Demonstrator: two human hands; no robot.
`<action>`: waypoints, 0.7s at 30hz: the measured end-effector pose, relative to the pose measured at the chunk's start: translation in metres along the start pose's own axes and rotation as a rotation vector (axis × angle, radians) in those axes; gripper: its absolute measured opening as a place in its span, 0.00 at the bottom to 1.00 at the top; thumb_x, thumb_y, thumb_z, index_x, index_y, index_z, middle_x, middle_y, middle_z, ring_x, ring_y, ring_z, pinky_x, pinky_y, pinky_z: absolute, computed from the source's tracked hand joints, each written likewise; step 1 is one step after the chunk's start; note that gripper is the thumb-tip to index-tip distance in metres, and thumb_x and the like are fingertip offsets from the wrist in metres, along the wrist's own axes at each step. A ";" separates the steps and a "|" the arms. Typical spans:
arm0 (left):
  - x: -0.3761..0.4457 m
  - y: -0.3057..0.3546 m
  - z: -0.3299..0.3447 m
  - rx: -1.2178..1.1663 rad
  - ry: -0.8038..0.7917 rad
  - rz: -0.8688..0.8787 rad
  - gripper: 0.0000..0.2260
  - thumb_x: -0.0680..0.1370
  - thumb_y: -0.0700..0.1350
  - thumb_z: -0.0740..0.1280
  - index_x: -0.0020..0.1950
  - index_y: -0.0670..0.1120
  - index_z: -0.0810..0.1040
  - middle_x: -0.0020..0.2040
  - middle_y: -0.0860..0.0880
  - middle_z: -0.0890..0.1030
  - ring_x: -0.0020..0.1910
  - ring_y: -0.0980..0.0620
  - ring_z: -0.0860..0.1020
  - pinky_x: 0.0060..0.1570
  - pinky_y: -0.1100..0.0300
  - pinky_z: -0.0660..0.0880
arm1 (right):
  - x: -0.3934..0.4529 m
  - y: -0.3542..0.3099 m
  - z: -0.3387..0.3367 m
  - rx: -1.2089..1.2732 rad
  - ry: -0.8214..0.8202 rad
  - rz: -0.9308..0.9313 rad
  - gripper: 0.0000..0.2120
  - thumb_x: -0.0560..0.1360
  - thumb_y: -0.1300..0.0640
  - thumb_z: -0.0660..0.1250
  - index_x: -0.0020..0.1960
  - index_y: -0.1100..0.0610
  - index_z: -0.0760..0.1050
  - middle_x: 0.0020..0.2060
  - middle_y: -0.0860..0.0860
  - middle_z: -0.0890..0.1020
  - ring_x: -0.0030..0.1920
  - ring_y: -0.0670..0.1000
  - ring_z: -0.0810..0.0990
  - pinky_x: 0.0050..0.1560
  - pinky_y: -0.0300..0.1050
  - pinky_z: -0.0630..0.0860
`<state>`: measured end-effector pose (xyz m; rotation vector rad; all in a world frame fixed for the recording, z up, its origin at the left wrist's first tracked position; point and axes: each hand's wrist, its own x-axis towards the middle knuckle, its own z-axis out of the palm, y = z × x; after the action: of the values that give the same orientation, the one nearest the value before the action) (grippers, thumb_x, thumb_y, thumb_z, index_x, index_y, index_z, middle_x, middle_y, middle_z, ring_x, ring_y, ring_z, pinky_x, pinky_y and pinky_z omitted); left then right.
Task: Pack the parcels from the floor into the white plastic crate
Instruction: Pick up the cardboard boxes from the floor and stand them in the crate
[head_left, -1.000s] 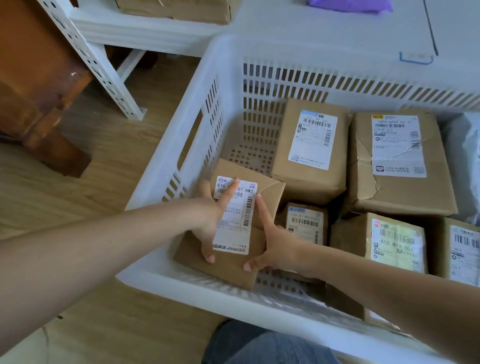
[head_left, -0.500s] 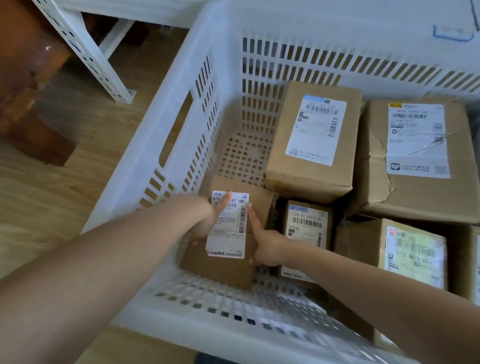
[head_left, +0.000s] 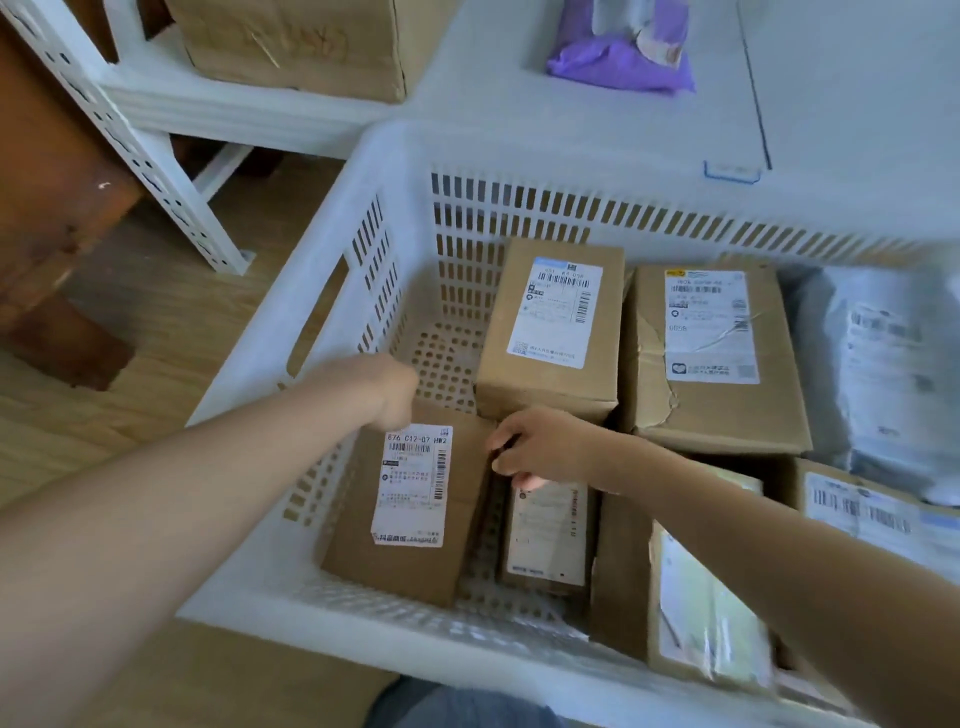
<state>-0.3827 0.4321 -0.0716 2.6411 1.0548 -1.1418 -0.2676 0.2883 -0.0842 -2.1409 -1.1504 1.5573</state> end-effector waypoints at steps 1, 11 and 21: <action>-0.004 0.003 -0.005 0.029 0.022 0.000 0.13 0.77 0.40 0.58 0.60 0.42 0.74 0.49 0.46 0.77 0.39 0.50 0.74 0.31 0.60 0.70 | -0.007 -0.001 -0.010 -0.122 0.060 -0.023 0.14 0.74 0.60 0.62 0.58 0.62 0.75 0.47 0.58 0.82 0.43 0.54 0.81 0.47 0.42 0.77; -0.102 0.049 -0.106 -0.095 0.251 0.018 0.14 0.78 0.47 0.58 0.33 0.46 0.65 0.33 0.48 0.69 0.35 0.48 0.71 0.38 0.58 0.70 | -0.138 -0.035 -0.104 -0.584 0.463 0.035 0.12 0.75 0.50 0.60 0.53 0.55 0.77 0.41 0.50 0.75 0.35 0.49 0.71 0.29 0.39 0.65; -0.254 0.062 -0.273 -0.408 0.364 0.033 0.15 0.75 0.55 0.62 0.48 0.43 0.78 0.41 0.44 0.79 0.44 0.43 0.79 0.39 0.56 0.74 | -0.315 -0.125 -0.211 -0.449 0.546 0.110 0.13 0.72 0.47 0.62 0.45 0.56 0.78 0.40 0.54 0.77 0.41 0.55 0.75 0.39 0.42 0.70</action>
<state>-0.2997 0.3298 0.2822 2.5608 1.1430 -0.3835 -0.1724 0.1942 0.2916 -2.7098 -1.2746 0.6907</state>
